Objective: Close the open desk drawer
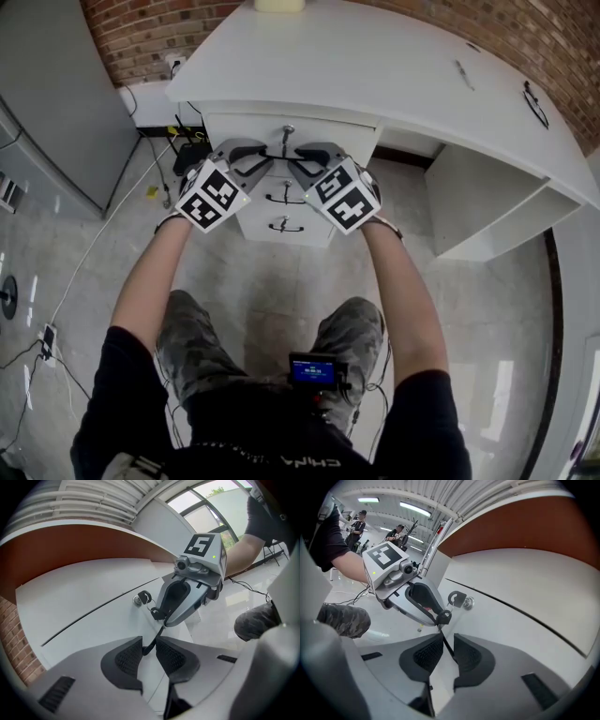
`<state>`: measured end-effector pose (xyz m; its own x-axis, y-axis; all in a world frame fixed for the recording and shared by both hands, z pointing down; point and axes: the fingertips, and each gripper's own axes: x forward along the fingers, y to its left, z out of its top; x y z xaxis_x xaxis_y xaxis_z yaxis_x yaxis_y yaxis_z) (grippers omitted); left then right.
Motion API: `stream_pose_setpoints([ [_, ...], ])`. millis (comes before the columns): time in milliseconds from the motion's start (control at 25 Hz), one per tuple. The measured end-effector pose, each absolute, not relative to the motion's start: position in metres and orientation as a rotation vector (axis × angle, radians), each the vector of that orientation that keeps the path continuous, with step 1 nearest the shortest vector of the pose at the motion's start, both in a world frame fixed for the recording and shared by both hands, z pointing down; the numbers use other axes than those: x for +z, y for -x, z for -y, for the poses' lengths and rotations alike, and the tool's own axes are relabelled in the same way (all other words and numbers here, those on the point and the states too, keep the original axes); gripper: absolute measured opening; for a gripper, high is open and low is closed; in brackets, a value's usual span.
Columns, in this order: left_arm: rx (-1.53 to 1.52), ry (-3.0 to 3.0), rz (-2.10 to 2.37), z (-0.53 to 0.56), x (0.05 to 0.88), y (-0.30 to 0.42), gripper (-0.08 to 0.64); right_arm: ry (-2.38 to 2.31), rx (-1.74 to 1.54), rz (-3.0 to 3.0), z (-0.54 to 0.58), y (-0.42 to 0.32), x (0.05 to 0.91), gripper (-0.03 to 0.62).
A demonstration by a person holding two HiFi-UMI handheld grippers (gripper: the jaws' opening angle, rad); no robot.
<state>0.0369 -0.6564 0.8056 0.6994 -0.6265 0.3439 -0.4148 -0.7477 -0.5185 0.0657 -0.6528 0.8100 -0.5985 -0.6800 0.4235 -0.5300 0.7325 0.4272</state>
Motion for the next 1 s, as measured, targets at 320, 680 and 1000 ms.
stream_pose_setpoints([
  [320,-0.743,2.492,-0.828,0.667,0.808,-0.035,0.091,-0.899,-0.308,2.363,0.662,-0.066,0.811,0.078],
  [680,-0.792,2.468,-0.89,0.662,0.803,-0.035,0.089,-0.934,-0.239,2.406,0.658,-0.069,0.807,0.078],
  [1000,-0.506,2.661,-0.989,0.629,0.786,-0.019,0.012,-1.057,-0.146,2.566,0.628,-0.083,0.781,0.026],
])
